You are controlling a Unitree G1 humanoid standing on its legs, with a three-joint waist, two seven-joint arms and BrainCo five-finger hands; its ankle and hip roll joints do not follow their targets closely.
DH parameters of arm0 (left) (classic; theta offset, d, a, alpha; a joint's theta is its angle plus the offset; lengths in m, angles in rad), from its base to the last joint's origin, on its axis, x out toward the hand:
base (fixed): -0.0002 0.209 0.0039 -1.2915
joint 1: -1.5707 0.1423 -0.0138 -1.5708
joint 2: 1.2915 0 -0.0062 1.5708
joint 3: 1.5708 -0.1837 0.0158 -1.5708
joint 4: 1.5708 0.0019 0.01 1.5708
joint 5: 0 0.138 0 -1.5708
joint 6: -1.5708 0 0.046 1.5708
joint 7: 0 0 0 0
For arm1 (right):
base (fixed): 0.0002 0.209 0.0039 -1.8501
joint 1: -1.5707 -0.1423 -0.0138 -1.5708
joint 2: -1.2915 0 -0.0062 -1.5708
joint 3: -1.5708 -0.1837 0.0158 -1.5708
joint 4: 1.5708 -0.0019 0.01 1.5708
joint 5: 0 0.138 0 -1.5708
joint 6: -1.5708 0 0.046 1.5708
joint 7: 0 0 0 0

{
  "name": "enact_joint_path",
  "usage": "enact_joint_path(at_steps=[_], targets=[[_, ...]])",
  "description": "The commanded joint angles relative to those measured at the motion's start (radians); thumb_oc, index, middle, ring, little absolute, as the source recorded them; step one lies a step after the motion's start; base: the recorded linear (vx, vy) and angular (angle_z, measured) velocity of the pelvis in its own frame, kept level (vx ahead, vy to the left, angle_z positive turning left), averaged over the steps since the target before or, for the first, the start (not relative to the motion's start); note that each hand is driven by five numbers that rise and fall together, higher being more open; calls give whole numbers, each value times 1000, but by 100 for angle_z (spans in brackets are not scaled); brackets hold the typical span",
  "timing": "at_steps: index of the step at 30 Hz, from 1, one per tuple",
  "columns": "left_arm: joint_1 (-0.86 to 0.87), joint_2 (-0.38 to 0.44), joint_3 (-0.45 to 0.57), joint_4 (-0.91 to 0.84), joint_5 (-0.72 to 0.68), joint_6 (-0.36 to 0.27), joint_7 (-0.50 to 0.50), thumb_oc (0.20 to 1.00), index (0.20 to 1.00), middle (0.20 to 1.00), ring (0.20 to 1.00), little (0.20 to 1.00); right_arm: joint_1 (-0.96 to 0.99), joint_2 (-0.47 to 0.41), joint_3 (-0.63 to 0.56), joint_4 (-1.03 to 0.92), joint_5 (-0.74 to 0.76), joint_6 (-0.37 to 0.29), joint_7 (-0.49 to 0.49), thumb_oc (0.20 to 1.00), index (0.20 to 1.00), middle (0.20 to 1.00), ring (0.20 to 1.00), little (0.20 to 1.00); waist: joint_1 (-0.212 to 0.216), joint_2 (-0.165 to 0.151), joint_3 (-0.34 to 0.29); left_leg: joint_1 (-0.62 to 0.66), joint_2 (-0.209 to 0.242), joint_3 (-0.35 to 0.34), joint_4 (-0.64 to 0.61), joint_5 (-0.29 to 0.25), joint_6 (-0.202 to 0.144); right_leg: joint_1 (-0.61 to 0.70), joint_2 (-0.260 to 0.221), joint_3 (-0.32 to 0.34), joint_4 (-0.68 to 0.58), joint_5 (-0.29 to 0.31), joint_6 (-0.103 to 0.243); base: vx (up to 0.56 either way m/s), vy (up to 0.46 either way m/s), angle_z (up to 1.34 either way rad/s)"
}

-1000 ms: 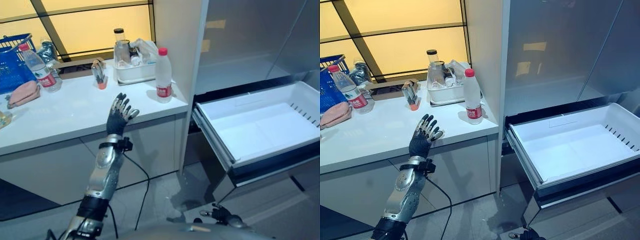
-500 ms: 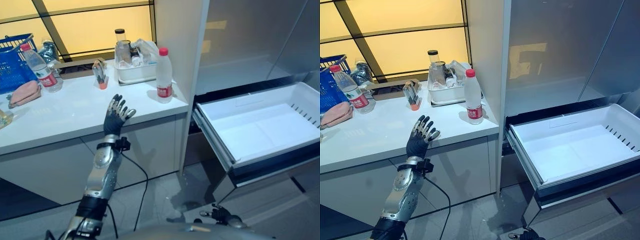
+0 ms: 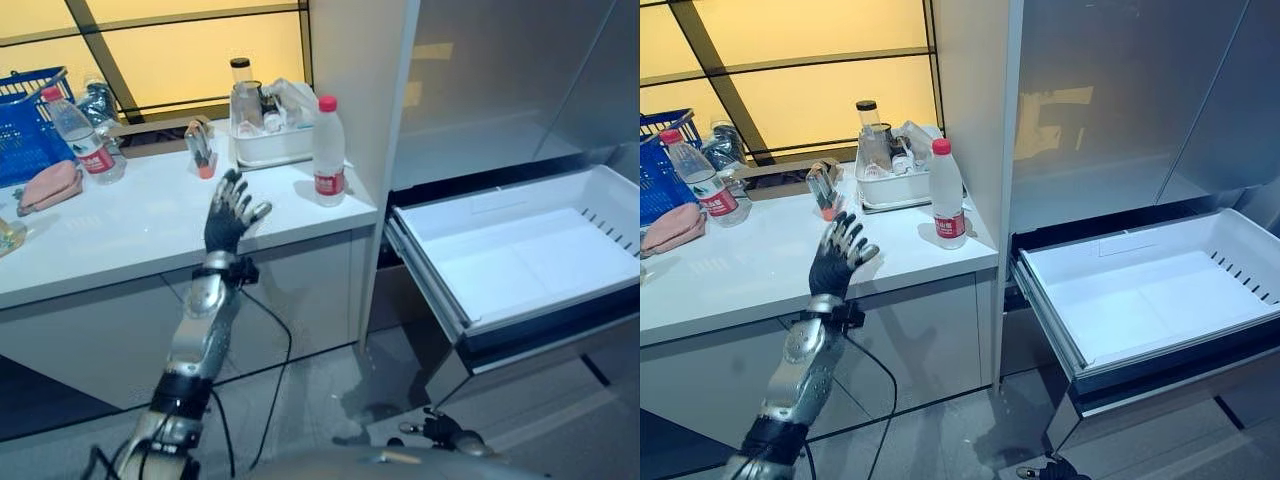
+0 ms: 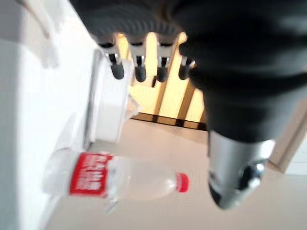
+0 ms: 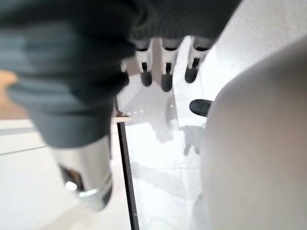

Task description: Take the drinks into the refrigerator

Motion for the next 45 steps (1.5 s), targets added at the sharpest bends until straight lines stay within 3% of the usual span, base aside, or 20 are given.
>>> enact_joint_path(at_steps=[1, 11, 20, 29, 45], targets=[[-175, 61, 8, 22, 85, -38, 17, 1000, 1000, 1000, 1000, 1000, -27, 27, 36, 42, -5, 1, 14, 1000, 1000, 1000, 1000, 1000, -30, -38, 7, -64, -67, 16, 20, 9, 51, 77, -1, -13, 75, -111, 34, 0, 0, 0], [-420, 133, -71, 192, 60, -28, 37, 1000, 1000, 1000, 1000, 1000, -18, 15, 49, 49, -2, 9, 14, 1000, 1000, 1000, 1000, 1000, -58, -21, 3, -58, -64, 21, 15, 14, 48, 78, 2, -1, 68, -104, 39, 1, -2, -2], [-493, 154, -112, 282, 69, -13, 26, 1000, 1000, 1000, 1000, 1000, -7, 10, 50, 55, -3, 10, 14, 1000, 1000, 1000, 1000, 1000, -70, -11, 6, -46, -61, 24, 10, 7, 47, 91, 4, 0, 61, -108, 43, 6, 1, -1], [-658, 188, -189, 570, 102, 36, 9, 1000, 1000, 1000, 1000, 1000, 6, -9, 60, 60, -4, 9, 14, 1000, 1000, 1000, 1000, 1000, -93, -3, 4, -42, -59, 37, 9, 11, 45, 89, 9, 8, 57, -103, 45, 4, -1, -1], [-666, 140, -190, 772, 46, 59, -19, 1000, 1000, 1000, 1000, 1000, 12, -16, 58, 62, 2, 5, 4, 1000, 1000, 1000, 1000, 1000, -123, 6, 19, -46, -57, 65, 6, 10, 46, 70, 19, 44, 48, -88, 48, 5, 2, -6]])
